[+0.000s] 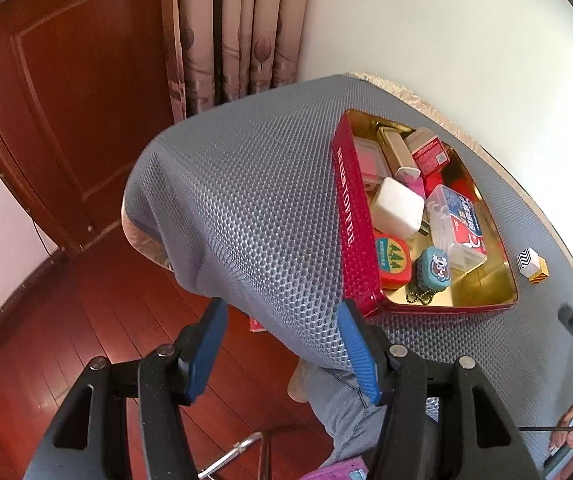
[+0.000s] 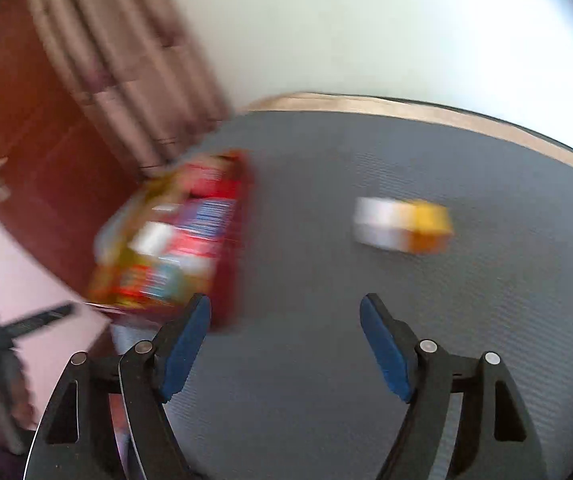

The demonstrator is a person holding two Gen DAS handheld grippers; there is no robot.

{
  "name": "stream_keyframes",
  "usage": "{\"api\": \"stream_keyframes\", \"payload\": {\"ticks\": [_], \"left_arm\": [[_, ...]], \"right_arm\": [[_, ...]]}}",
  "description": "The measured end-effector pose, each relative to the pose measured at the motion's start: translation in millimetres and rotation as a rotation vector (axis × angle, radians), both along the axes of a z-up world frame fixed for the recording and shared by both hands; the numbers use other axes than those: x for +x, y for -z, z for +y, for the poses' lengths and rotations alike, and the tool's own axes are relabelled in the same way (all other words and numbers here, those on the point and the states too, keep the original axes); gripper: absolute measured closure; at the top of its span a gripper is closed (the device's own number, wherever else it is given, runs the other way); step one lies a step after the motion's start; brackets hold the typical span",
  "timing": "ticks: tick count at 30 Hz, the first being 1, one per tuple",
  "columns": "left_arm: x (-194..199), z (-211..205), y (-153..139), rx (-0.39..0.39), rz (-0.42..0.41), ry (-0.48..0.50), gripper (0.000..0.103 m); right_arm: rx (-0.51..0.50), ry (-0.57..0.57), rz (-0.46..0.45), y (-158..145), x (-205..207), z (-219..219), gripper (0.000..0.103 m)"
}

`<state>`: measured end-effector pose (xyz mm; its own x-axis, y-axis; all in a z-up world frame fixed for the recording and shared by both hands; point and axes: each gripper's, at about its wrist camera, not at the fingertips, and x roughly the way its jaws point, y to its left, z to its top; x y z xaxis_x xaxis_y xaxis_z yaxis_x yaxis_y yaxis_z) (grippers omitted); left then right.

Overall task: Organize rigid objects
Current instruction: 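Grasp the white cube with the left tool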

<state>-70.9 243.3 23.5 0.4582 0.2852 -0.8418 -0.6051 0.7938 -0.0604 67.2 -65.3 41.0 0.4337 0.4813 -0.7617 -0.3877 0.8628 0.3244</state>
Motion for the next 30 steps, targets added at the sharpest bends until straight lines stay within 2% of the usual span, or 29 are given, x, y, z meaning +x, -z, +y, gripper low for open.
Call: {"api": "stream_keyframes", "payload": {"ticks": [3,5,6,11,12,16,19,20,23,25,28,30], "left_arm": [[1,-7,-6,0.025,-0.013,0.027,0.044],[2,-17,-10,0.035,-0.029,0.063,0.044],[4,-26,-13,0.044,-0.036,0.093,0.044],[27,-81,-22,0.112,-0.023,0.275,0.044],[34,-93,-25,0.132,-0.027,0.315,0.044],[69,-145,-41,0.258,-0.079,0.500,0.043],[108,-178,-48,0.308,-0.090,0.678,0.041],[126,-191,-47,0.315,-0.070,0.764,0.040],[164,-220,-36,0.366,-0.024,0.938,0.040],[192,-239,-18,0.417,0.049,1.072,0.040],[224,-256,8,0.449,0.156,1.216,0.040],[239,-258,21,0.428,0.201,1.279,0.040]], "right_arm": [[-0.142,0.129,-0.023,16,-2,-54,0.027],[-0.222,0.175,-0.039,23,-3,-81,0.017],[-0.294,0.207,-0.060,26,-5,-95,0.016],[-0.497,0.256,-0.136,38,-11,-136,0.005],[-0.506,0.261,-0.140,40,-12,-142,0.005],[-0.425,0.283,-0.078,55,-12,-166,0.004],[-0.373,0.278,-0.100,50,-13,-171,0.001],[-0.370,0.272,-0.097,51,-14,-171,0.001],[-0.357,0.259,-0.085,52,-11,-173,0.001],[-0.349,0.254,-0.080,53,-8,-174,0.001],[-0.321,0.254,-0.068,55,-10,-170,0.001],[-0.301,0.251,-0.065,55,-11,-174,0.001]]}}
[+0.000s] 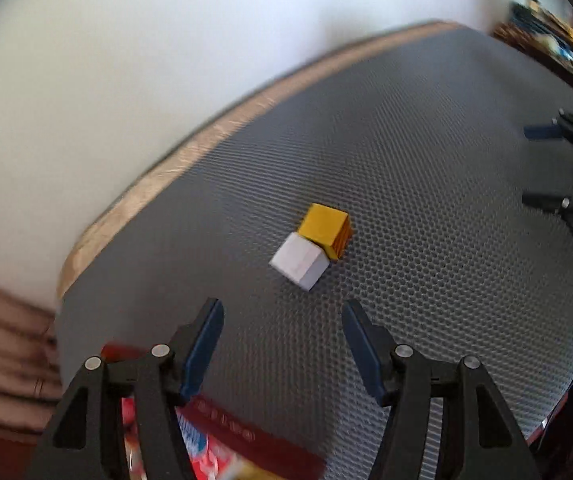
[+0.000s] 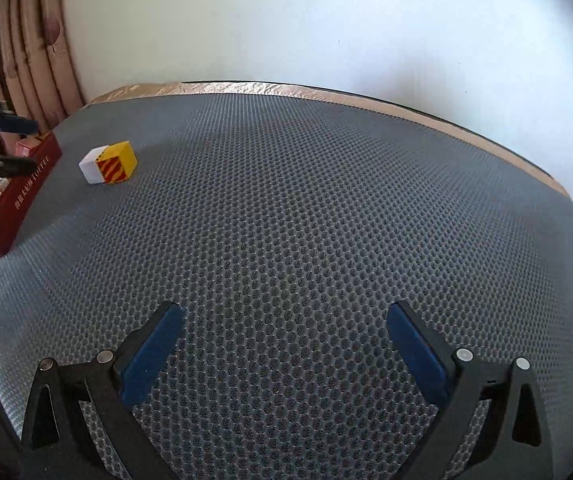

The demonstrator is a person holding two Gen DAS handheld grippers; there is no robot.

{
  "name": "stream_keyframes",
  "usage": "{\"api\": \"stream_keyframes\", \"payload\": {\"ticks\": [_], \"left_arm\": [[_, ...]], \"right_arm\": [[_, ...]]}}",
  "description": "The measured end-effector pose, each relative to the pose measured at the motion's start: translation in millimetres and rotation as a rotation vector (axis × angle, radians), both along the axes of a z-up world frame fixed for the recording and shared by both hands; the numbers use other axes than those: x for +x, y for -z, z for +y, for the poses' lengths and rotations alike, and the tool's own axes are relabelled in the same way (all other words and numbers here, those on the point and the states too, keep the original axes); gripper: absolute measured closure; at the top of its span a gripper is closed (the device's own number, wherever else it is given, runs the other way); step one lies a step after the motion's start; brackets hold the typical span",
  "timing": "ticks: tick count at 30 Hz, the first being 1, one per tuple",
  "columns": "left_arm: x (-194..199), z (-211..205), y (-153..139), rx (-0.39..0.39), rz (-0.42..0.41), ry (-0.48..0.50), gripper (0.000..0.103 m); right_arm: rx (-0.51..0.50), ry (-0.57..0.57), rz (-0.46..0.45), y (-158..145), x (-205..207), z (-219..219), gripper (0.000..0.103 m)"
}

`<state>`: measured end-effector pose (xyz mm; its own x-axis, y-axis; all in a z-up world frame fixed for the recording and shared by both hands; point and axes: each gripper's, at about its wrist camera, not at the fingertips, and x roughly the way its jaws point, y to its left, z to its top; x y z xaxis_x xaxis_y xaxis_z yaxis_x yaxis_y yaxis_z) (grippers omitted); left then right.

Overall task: Organize rigid objects
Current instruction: 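Grasp the white cube with the left tool, then grasp the yellow cube with the right tool while the left tool holds the white cube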

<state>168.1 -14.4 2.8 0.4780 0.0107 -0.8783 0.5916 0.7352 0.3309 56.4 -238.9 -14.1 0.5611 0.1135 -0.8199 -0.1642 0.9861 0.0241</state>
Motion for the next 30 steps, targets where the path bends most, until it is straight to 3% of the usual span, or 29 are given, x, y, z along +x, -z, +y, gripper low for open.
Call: {"api": "stream_keyframes", "payload": {"ticks": [4,8,17,18,19,20,22,24,30], "left_arm": [[27,-1,18,0.036,0.061,0.075,0.040],[47,4,27,-0.017,0.157,0.106,0.040],[85,3,58,-0.019,0.236,0.145,0.040],[87,6,61,-0.048,0.252,0.135,0.041],[89,11,64,-0.089,0.269,0.123,0.053],[94,16,64,-0.158,0.309,0.095,0.070],[97,23,63,-0.195,0.309,0.030,0.071],[91,26,59,-0.184,0.254,-0.017,0.071],[52,53,27,-0.335,0.169,-0.366,0.071]], "right_arm": [[0.015,-0.010,0.023,3,-1,-2,0.001],[0.021,-0.026,0.044,6,3,-1,0.001],[0.020,-0.027,0.065,15,8,4,0.001],[0.019,-0.028,0.066,15,9,5,0.001],[0.018,-0.028,0.066,16,11,5,0.001],[0.019,-0.029,0.067,15,12,6,0.000],[0.020,-0.029,0.067,15,11,6,0.000],[0.021,-0.030,0.067,15,14,7,0.000],[0.024,-0.006,0.038,9,9,-2,0.000]]}}
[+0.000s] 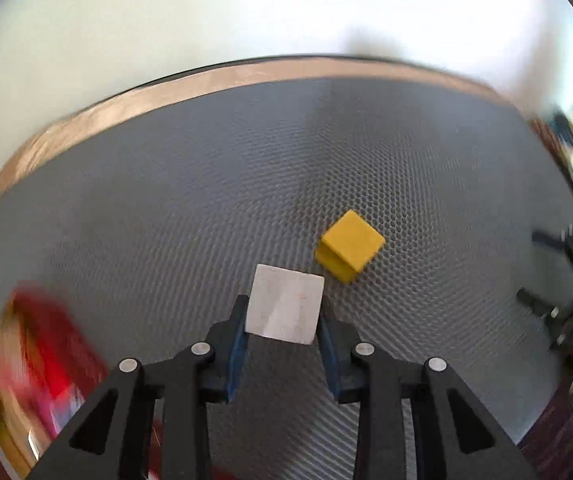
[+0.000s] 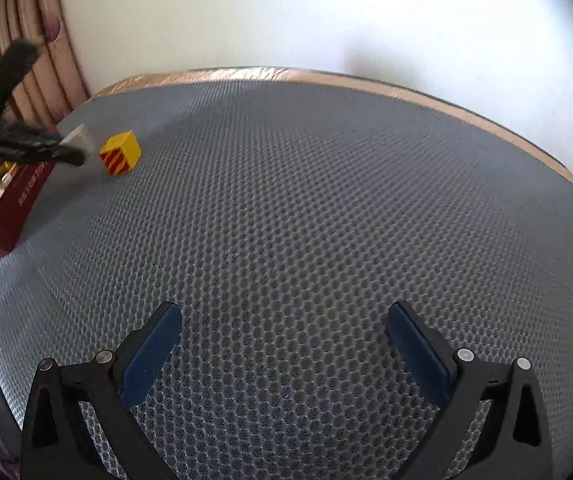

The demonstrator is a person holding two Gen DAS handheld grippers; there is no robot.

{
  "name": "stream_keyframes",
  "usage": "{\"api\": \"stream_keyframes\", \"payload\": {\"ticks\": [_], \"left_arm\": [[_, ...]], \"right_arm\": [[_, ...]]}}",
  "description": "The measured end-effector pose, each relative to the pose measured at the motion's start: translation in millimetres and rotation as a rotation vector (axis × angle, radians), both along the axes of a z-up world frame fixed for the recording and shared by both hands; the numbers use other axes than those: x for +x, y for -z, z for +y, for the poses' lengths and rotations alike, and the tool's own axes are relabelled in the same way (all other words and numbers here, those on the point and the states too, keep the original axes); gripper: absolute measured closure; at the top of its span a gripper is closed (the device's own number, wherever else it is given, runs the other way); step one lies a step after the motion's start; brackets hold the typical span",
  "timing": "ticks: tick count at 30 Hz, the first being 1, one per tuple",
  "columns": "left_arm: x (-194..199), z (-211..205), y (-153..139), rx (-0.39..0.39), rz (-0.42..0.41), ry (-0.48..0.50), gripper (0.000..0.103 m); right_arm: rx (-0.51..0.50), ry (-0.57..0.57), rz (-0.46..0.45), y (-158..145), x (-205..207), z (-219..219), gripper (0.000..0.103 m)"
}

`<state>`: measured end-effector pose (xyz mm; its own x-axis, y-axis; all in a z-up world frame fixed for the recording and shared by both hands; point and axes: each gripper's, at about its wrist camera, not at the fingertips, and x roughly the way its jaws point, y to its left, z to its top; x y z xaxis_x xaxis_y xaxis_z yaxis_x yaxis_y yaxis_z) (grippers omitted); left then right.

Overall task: Organize rigid objects
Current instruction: 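Grasp the yellow cube with the right tool while the left tool holds the white cube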

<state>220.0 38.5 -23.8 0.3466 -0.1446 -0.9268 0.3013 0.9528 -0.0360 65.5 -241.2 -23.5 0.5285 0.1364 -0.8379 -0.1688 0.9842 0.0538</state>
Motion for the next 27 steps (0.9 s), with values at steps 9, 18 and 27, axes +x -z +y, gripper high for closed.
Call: {"api": "stream_keyframes", "payload": {"ticks": [9,18,27], "left_arm": [[-91,27,-32,-0.139,-0.046,-0.266,0.070],[-143,43,-54,-0.095,-0.114,-0.334,0.070],[-154,55,-60,-0.112,-0.117,-0.361,0.070]], "right_arm": [[0.151,-0.191,-0.102,-30,37,74,0.001],[0.140,-0.209,-0.098,-14,79,136,0.004],[0.096,-0.230,-0.044,5,105,158,0.036]]}}
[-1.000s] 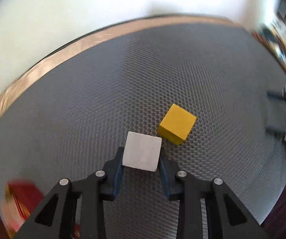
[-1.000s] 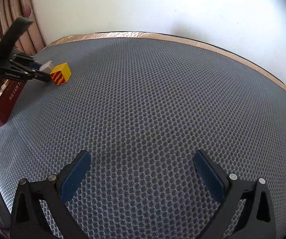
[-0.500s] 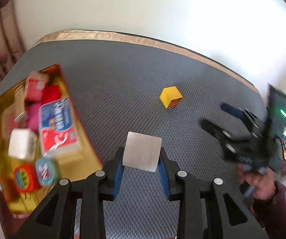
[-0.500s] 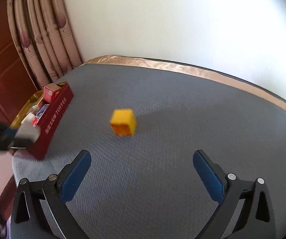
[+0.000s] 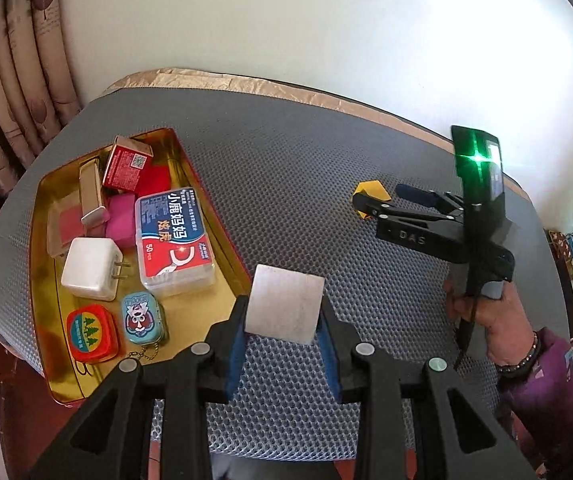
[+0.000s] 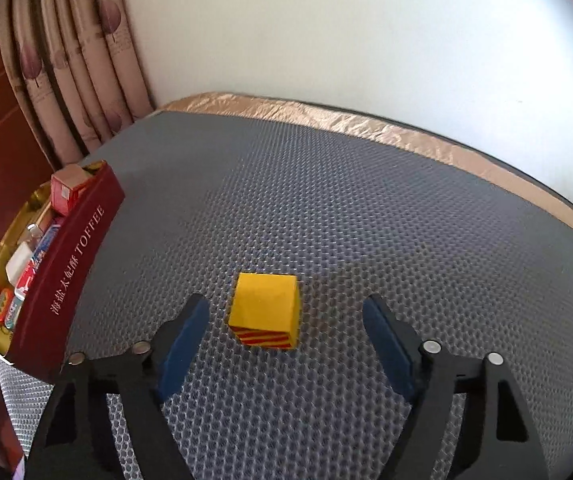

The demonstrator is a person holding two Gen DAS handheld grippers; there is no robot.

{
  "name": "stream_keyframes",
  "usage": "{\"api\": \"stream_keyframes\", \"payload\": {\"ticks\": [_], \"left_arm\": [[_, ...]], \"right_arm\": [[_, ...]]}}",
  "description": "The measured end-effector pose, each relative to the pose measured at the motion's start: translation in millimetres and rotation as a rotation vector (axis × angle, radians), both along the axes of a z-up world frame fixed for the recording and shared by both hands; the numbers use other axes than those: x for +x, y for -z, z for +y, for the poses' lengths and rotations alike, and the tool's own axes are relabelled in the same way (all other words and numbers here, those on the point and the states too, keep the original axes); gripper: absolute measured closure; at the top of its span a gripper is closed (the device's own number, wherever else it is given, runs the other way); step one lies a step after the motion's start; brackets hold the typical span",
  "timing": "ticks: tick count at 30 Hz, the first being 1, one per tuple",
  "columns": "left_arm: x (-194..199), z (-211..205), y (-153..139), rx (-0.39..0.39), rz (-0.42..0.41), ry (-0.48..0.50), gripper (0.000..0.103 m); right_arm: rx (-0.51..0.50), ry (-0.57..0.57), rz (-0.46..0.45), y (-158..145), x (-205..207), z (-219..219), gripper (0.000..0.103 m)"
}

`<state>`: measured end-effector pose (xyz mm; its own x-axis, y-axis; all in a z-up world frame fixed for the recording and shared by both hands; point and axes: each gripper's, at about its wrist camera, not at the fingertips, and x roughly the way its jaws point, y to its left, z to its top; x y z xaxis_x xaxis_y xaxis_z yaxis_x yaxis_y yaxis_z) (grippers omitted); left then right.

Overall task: Organize rigid objects
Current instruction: 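Grasp the yellow cube with the right tool while the left tool holds the white cube, then place the white cube in the tin and open the left tool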

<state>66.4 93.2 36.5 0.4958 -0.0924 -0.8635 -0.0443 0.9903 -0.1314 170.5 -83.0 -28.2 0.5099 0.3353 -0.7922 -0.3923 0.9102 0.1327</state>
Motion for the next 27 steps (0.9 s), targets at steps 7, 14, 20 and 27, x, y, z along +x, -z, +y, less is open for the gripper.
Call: {"api": "stream_keyframes", "payload": {"ticks": [7,14,20,27], "left_arm": [[-9,3,-6,0.031,-0.009,-0.035,0.070],[-16,10,-7,0.074,-0.025,-0.061,0.070],[-28,14,-11,0.095,-0.037,-0.073,0.070],[-39,29,-13,0.123,-0.059,-0.104,0.070]], "right_arm": [[-0.025,-0.027,0.016,7,-1,10,0.075],[0.039,-0.004,0.022,-2,-25,-2,0.075],[0.058,-0.010,0.026,-10,-52,-3,0.075],[0.059,-0.013,0.027,-19,-73,-2,0.075]]}}
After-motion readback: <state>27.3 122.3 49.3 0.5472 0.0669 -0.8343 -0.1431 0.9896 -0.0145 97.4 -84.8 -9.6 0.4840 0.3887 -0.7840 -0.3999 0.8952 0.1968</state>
